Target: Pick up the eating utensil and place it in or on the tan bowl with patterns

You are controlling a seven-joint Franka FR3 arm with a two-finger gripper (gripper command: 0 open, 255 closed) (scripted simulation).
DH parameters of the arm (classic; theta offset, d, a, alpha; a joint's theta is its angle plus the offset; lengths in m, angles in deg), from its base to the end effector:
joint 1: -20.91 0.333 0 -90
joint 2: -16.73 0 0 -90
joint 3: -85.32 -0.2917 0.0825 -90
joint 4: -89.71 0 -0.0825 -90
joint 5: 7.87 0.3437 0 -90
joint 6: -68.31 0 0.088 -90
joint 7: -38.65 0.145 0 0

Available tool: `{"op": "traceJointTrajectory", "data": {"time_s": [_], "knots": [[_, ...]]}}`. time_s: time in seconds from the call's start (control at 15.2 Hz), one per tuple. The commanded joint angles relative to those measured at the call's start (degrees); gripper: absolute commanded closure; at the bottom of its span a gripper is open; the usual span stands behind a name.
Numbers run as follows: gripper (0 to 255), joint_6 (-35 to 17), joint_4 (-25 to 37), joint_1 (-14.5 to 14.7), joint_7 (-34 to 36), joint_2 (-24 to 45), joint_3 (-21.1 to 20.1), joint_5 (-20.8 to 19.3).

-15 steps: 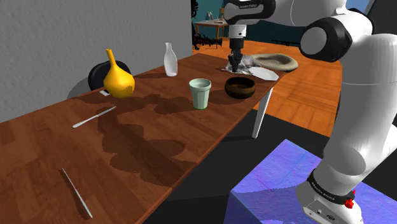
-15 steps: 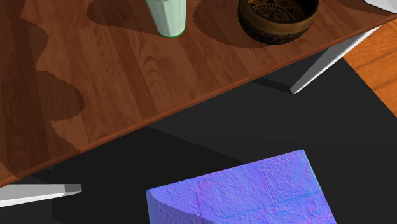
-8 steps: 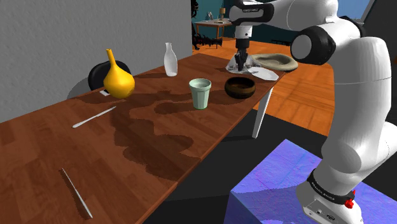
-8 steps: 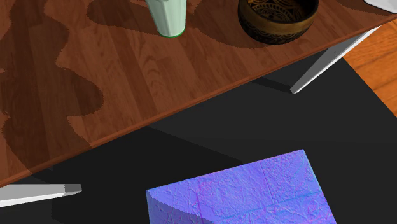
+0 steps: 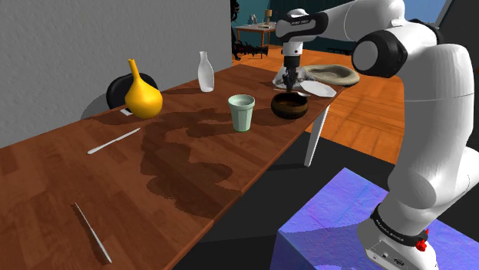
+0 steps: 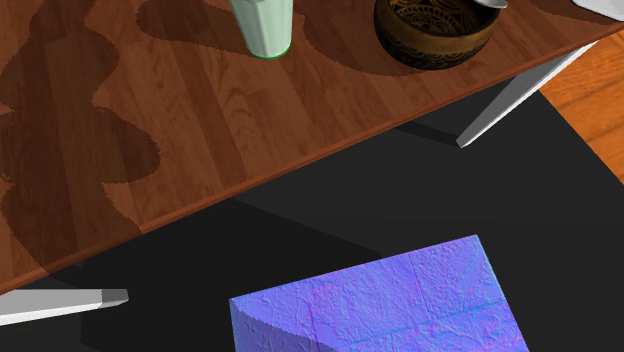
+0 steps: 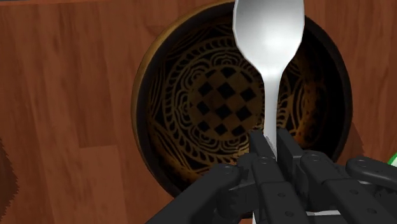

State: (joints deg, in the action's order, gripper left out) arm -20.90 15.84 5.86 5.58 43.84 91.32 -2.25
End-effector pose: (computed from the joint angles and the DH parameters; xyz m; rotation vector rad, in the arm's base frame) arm 0.5837 -0.1977 0.4120 -2.9800 -0.3106 0.2381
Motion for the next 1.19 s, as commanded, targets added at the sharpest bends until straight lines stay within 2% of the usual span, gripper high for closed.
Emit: {"op": "traceJointTrajectory", "data": {"time_s": [0.0,0.26,0.73,0.79,1.12], "knots": [[255,-1.41,-0.97,0.07,-0.01,0.4,-0.04,0.04],[255,-3.93,-3.42,0.15,-0.16,0.48,-0.05,0.07],[255,-3.92,-3.39,0.15,-0.17,0.5,-0.05,0.07],[0,-3.91,-3.38,0.15,-0.17,0.5,-0.05,0.07],[0,-3.91,-3.39,0.15,-0.17,0.49,-0.05,0.07]]}}
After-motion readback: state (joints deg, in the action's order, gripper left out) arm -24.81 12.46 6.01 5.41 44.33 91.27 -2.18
